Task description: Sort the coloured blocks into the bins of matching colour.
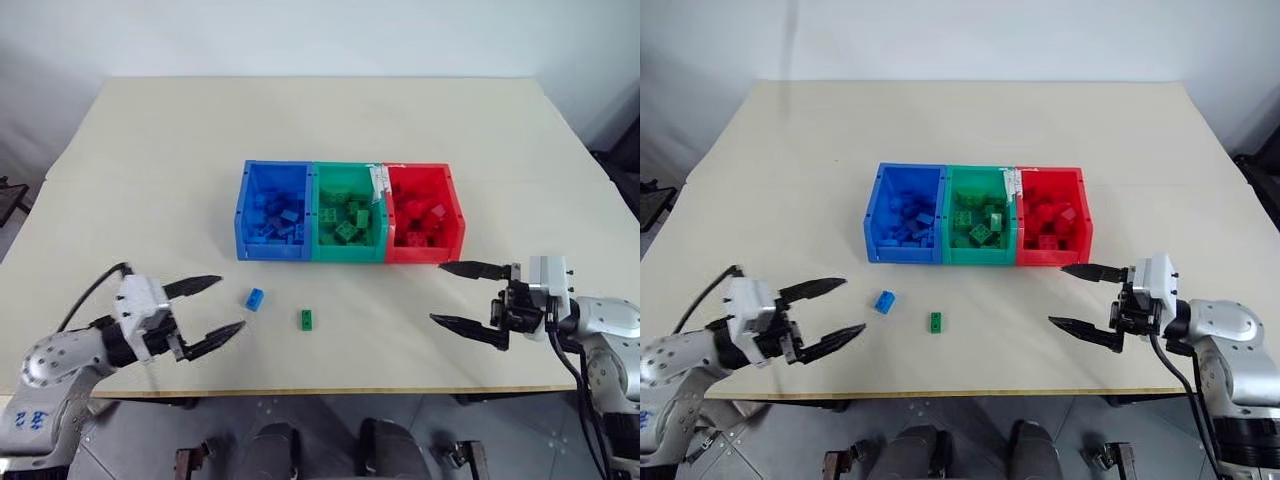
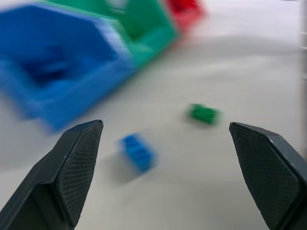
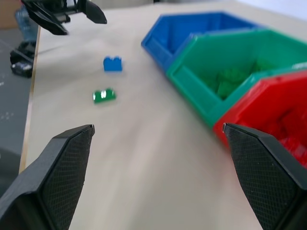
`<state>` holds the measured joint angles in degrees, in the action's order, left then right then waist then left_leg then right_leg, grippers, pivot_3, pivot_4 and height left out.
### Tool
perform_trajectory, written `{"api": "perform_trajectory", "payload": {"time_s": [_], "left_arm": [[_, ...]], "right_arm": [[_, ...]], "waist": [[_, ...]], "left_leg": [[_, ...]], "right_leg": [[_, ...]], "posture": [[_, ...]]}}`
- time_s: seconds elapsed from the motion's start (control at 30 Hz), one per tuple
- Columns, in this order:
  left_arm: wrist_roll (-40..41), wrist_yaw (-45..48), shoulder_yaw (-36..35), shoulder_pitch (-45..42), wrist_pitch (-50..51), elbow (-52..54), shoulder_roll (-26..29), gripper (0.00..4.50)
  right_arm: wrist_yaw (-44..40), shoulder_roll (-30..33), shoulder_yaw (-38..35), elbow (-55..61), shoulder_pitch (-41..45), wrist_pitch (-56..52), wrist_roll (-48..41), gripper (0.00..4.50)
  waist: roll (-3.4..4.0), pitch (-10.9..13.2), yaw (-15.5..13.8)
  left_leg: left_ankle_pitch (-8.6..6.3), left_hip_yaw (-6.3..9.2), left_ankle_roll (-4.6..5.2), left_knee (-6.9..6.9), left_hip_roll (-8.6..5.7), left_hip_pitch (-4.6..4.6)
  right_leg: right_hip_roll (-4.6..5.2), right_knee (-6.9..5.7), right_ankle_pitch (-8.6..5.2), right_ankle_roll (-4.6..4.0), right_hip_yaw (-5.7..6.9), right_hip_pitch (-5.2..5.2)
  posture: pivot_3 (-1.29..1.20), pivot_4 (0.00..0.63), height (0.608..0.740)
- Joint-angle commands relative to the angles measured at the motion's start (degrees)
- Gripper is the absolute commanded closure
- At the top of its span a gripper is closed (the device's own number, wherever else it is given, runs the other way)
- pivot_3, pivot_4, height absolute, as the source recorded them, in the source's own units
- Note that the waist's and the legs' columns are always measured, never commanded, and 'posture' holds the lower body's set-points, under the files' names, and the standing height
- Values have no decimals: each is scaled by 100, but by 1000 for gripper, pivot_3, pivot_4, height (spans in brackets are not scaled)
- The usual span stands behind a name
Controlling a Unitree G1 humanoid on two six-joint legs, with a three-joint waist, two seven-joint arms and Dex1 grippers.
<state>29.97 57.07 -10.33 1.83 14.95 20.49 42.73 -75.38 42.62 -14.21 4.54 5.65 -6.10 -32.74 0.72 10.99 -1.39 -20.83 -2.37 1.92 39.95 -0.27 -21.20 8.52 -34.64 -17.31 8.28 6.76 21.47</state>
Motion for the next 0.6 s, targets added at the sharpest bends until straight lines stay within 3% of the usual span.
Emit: {"api": "perform_trajectory", "payload": {"time_s": [0.03, 0.13, 0.3, 0.57, 0.6], "left_arm": [[-598, 247, 997, -798, 222, 106, 222, 0], [-1224, 200, 2004, -1845, 505, -305, -63, 0], [-2158, 287, 3245, -2819, 866, -1108, -468, 0], [-2548, 194, 3362, -3201, 1284, -1359, -454, 0], [-2575, 191, 3362, -3206, 1314, -1330, -435, 403]], "right_arm": [[13, 203, -314, 198, -157, 57, -75, 23], [65, 273, -443, 284, -391, 37, -76, 23], [279, 222, -672, 705, -881, 19, -139, 23], [591, 162, -1049, 1246, -1541, 5, -243, 23], [621, 151, -1055, 1278, -1576, 8, -247, 0]], "waist": [[0, 0, -21], [4, -1, -42], [3, -1, -2], [1, 0, -15], [0, -1, -15]], "left_leg": [[0, 0, 0, 2, 0, 0], [1, -4, 2, 3, -1, 1], [3, -16, 3, 1, -8, -1], [11, -26, -1, 11, 11, 5], [14, -26, -1, 11, 10, 6]], "right_leg": [[0, -2, 0, 0, 1, -1], [-3, -3, 1, 1, 1, -3], [-10, -4, 2, 5, 1, 0], [-21, -1, 6, 12, -16, -4], [-19, -2, 7, 14, -21, -4]], "posture": [[0, 150, 740], [0, 150, 740], [0, 150, 740], [0, 150, 740], [0, 150, 740]]}}
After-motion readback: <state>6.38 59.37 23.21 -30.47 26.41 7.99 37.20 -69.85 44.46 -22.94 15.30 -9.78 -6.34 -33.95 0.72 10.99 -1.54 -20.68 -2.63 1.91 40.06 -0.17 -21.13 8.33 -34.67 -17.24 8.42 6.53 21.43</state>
